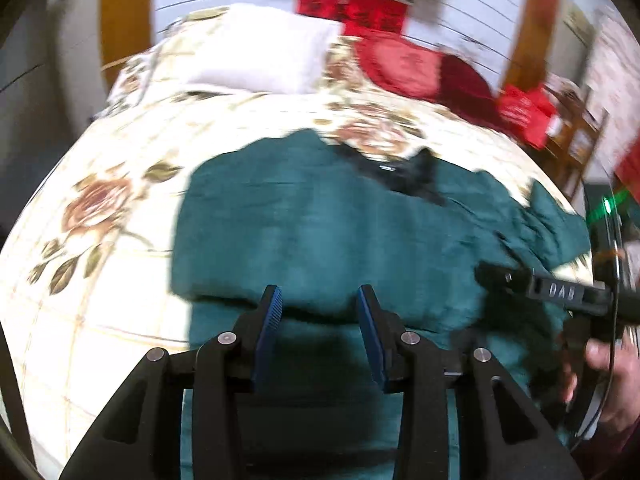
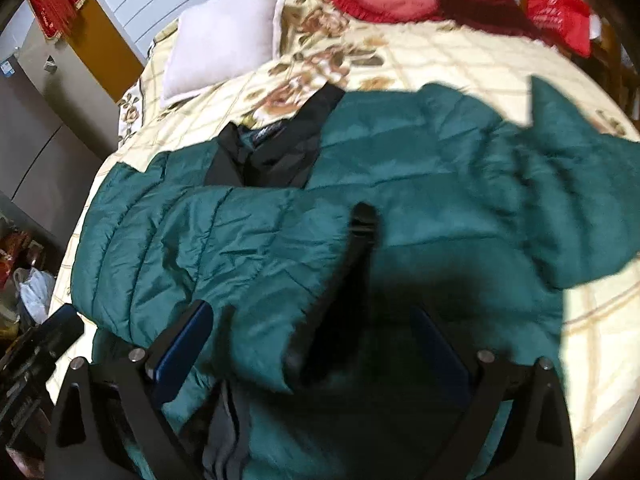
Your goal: Fold large clothes
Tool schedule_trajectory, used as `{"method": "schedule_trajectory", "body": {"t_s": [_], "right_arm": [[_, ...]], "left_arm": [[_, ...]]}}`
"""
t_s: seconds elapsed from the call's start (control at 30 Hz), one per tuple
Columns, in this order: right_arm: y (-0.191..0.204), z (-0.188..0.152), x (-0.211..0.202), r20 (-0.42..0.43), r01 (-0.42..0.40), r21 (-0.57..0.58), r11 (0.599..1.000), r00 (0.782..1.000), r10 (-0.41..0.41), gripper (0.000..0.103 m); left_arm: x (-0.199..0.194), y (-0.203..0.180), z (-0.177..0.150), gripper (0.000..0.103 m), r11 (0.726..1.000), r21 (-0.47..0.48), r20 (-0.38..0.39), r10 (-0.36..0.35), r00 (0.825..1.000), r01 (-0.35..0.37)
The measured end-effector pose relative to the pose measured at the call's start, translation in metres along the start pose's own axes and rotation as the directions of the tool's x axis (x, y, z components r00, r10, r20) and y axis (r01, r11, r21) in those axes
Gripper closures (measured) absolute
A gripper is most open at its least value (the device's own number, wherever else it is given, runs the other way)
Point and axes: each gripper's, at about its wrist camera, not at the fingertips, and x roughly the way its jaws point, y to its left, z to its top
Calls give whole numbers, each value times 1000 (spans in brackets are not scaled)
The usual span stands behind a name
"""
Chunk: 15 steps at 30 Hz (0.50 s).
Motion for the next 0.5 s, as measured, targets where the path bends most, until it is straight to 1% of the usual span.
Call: {"method": "schedule_trajectory", "body": {"t_s": [0.03, 0.07, 0.13, 0.17, 0.2, 0.27, 0.37, 0.47, 0.5], "right_arm": [[2, -1, 5, -4, -15, -7, 1000, 1000, 15, 47], [4, -1, 5, 2, -21, -13, 1000, 1000, 21, 54], [9, 0, -1, 44, -34, -49, 998, 998, 36, 77], [10, 2, -5, 58, -38, -60, 997, 997, 42, 81], [10, 6, -15, 93, -35, -76, 996, 995, 42, 83], [10, 13, -31, 145, 2, -99, 995, 989, 13, 84], [2, 27, -56, 230, 81, -123, 989, 972, -51, 85], [-14, 40, -67, 252, 125, -106, 987, 963, -95, 86], [-21, 44, -66, 256, 152, -96, 984, 959, -123, 86]], "left_arm": [[0, 9, 1, 53, 1000, -21, 4, 15, 1000, -14], [1, 20, 2, 53, 998, -50, 8, 33, 999, -32], [4, 36, 4, 53, 994, -96, 11, 50, 999, -49], [5, 40, 5, 53, 993, -107, 12, 56, 998, -55], [7, 45, 6, 53, 991, -121, 10, 67, 998, -66], [14, 50, 8, 53, 987, -132, 3, 89, 996, -88], [32, 53, 12, 53, 984, -138, -17, 107, 994, -108], [52, 52, 15, 53, 983, -137, -51, 114, 992, -120], [61, 52, 14, 53, 983, -137, -69, 117, 991, -126]]}}
